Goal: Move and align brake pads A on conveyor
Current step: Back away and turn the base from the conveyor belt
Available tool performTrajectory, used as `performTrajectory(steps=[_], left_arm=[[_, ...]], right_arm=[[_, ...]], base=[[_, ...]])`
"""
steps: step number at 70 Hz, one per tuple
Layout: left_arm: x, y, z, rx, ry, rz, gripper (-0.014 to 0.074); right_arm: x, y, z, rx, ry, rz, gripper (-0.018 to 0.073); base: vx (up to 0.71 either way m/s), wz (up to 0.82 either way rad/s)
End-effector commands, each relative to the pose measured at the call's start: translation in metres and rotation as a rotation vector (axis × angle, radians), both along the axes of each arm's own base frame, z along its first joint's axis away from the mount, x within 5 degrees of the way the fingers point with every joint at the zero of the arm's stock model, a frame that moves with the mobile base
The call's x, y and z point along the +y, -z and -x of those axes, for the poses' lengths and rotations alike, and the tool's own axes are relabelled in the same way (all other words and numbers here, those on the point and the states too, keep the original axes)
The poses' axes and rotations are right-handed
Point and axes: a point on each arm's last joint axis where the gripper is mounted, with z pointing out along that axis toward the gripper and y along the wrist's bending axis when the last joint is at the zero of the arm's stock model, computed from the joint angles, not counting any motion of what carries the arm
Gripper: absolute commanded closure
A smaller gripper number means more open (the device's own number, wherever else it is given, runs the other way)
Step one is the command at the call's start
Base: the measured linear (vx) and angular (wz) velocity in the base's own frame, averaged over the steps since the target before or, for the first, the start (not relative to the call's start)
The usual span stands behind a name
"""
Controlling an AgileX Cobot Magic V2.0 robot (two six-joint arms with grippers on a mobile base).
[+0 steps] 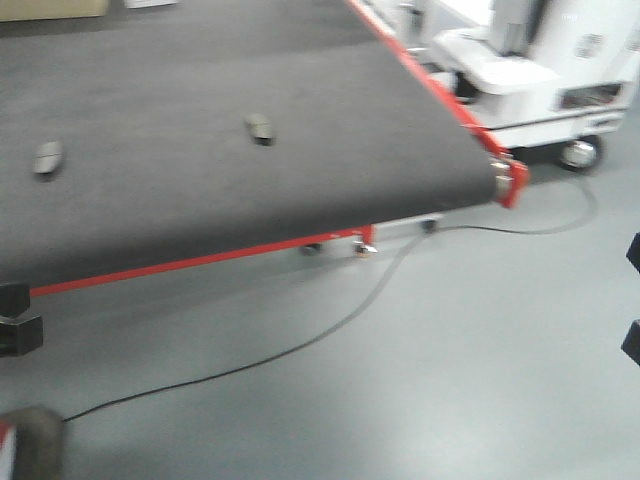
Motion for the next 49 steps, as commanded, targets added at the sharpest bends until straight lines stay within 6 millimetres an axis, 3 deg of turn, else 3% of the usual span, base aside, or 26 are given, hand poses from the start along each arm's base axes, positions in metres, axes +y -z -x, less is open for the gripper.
performTrajectory(steps=[1, 49], left_arm=[[-0.0011, -0.0133, -0.0031, -0.085, -0.001, 0.021, 0.0604], [-0.0011, -0.0133, -0.0031, -0.085, -0.001, 0.021, 0.0604]], right_arm=[[-0.0010, -0.0158, -0.0009, -0.100, 0.009, -0.011, 0.0568], [-0.0010, -0.0158, -0.0009, -0.100, 0.009, -0.011, 0.0568]], base=[[-0.15, -0.65], [-0.08, -0.70]])
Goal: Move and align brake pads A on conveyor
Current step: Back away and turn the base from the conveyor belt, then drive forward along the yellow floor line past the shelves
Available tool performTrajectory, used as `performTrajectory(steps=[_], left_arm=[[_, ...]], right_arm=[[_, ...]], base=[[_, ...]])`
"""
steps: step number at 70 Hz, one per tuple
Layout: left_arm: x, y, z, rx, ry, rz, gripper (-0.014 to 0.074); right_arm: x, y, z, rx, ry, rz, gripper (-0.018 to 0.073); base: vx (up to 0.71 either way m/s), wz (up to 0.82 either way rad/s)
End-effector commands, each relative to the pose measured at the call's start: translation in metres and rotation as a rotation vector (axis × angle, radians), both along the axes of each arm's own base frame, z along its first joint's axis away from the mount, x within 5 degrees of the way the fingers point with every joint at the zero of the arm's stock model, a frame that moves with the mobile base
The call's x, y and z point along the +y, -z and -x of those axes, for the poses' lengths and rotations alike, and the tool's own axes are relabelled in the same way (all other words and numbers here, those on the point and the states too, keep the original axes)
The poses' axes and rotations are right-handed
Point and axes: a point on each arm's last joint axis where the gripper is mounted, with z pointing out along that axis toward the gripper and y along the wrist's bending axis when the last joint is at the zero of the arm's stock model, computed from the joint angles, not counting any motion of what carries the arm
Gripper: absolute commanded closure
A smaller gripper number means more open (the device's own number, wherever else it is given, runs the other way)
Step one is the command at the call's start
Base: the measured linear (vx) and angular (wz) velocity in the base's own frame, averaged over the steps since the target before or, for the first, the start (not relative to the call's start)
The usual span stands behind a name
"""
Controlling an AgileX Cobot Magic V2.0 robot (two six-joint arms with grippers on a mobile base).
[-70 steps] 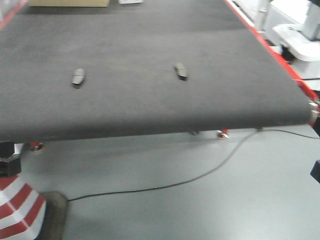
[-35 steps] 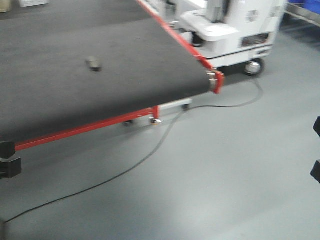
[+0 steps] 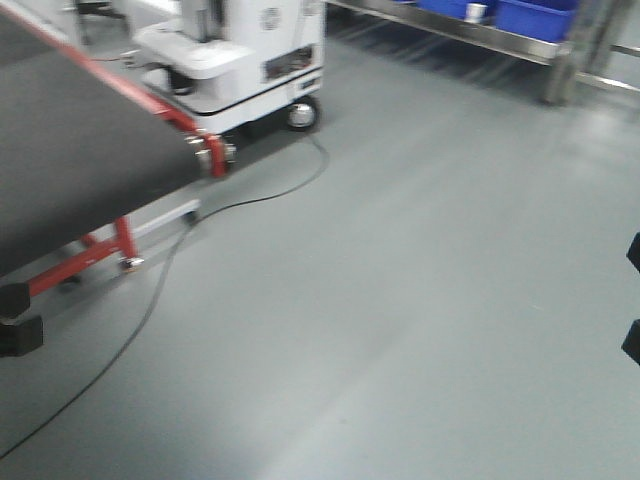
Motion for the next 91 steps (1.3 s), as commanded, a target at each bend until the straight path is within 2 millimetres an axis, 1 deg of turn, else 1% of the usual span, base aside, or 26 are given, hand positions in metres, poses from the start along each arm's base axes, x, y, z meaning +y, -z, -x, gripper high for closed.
performTrajectory(steps=[1, 49, 74, 91], left_arm=[[-0.0011, -0.0134, -0.0032, -0.086, -0.001, 0.021, 0.0604], [-0.0011, -0.0134, -0.0032, -0.086, -0.001, 0.021, 0.0604], [-0.0011, -0.0134, -0.0032, -0.086, -0.001, 0.021, 0.0604], [-0.0011, -0.0134, -0.0032, -0.086, -0.001, 0.021, 0.0604]], right_arm=[[-0.0010, -0.0158, -0.0009, -0.100, 0.009, -0.011, 0.0568], [-0.0010, -0.0158, -0.0009, -0.100, 0.009, -0.011, 0.0568], [-0.0010, -0.0158, -0.0009, -0.100, 0.009, -0.011, 0.0568], [-0.0010, -0.0158, -0.0009, -0.100, 0.009, -0.011, 0.0568]], base=[[0.01, -0.81], [0.06, -0.74], [0.15, -0.47], [0.24, -0.28]])
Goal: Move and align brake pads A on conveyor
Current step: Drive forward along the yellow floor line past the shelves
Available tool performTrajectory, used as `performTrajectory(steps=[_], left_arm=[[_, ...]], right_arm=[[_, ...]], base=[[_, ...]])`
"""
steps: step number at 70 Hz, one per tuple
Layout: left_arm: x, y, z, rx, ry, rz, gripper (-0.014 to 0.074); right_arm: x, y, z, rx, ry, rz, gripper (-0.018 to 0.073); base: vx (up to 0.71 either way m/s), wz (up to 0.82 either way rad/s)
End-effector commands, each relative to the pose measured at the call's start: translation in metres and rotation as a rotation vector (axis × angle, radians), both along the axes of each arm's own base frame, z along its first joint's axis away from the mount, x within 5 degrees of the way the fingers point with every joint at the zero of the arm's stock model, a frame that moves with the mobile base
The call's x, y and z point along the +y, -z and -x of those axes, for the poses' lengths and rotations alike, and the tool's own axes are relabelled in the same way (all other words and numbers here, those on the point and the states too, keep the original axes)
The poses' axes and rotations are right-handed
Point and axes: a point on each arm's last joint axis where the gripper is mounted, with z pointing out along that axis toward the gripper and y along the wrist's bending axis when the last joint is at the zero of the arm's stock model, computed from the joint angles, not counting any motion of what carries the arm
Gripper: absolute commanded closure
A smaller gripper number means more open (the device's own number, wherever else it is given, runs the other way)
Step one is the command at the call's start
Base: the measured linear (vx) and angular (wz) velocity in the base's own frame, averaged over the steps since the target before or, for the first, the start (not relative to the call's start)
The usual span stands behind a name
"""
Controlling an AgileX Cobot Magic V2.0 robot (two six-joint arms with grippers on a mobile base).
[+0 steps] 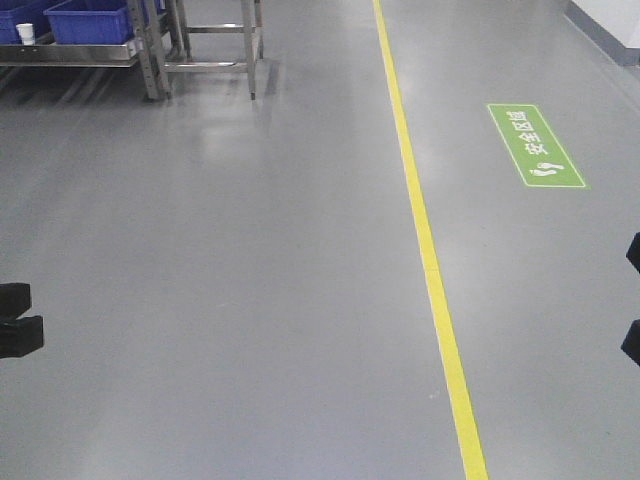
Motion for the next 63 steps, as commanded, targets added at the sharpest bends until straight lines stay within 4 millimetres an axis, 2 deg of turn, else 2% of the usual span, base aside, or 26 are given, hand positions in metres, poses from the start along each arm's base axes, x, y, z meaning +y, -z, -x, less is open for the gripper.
performTrajectory(steps=[1, 63], left_arm=[[-0.0011, -0.0134, -0.0032, -0.086, -0.001, 0.021, 0.0604], [-0.0011, -0.0133, -0.0031, -0.085, -0.001, 0.021, 0.0604]], right_arm=[[-0.0009, -0.0158, -0.0010, -0.100, 0.009, -0.011, 0.0568], [-0.0009, -0.0158, -0.0010, -0.100, 0.009, -0.011, 0.0568]], base=[[0.30, -0.16], [0.38, -0.10]])
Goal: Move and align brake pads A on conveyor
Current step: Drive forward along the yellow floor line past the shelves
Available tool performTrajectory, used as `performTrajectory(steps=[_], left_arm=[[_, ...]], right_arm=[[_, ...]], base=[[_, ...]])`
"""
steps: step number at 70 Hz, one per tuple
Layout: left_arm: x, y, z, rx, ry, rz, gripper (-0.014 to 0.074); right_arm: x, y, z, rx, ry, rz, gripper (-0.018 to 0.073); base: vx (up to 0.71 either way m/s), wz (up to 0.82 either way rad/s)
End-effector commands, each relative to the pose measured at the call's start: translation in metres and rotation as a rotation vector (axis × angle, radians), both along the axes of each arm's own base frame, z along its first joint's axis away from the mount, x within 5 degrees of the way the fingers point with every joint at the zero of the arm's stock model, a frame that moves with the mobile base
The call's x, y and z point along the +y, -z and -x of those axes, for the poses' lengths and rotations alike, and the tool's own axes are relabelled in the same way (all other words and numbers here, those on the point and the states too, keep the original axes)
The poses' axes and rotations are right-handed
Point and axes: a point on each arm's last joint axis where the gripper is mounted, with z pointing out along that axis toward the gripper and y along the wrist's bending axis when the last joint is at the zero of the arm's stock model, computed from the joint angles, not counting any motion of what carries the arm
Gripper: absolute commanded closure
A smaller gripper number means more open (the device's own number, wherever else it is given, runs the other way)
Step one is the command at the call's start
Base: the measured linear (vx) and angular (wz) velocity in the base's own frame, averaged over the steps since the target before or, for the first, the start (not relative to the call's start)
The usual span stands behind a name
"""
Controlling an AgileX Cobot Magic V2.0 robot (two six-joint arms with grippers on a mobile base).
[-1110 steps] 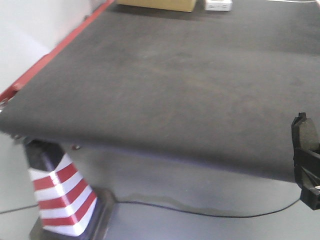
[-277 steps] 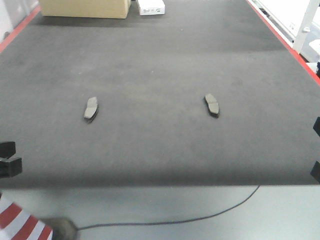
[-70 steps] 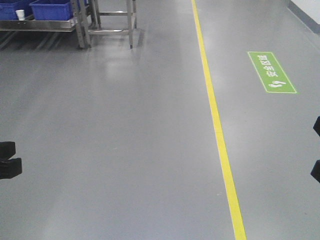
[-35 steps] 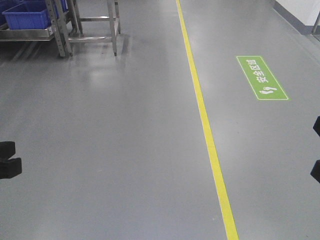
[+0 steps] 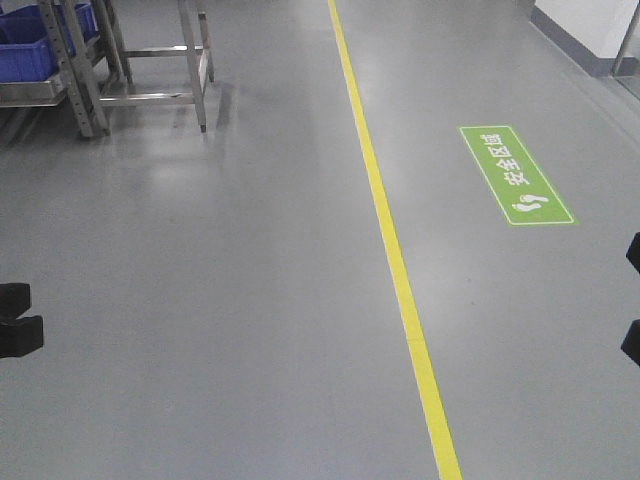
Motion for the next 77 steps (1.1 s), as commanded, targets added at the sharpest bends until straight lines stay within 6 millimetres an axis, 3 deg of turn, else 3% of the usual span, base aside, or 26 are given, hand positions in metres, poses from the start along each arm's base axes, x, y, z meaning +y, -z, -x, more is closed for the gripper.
performTrajectory(steps=[1, 77], left_arm=[[-0.0011, -0.0133, -0.0031, -0.085, -0.001, 0.021, 0.0604], [-0.0011, -0.0133, -0.0032, -0.086, -0.001, 0.021, 0.0604]], right_arm=[[-0.0009, -0.0158, -0.0010, -0.100, 0.009, -0.011, 0.0568], [-0.0009, -0.0158, -0.0010, -0.100, 0.009, -0.011, 0.0568]], base=[[0.44, -0.09], [0.52, 0.01]])
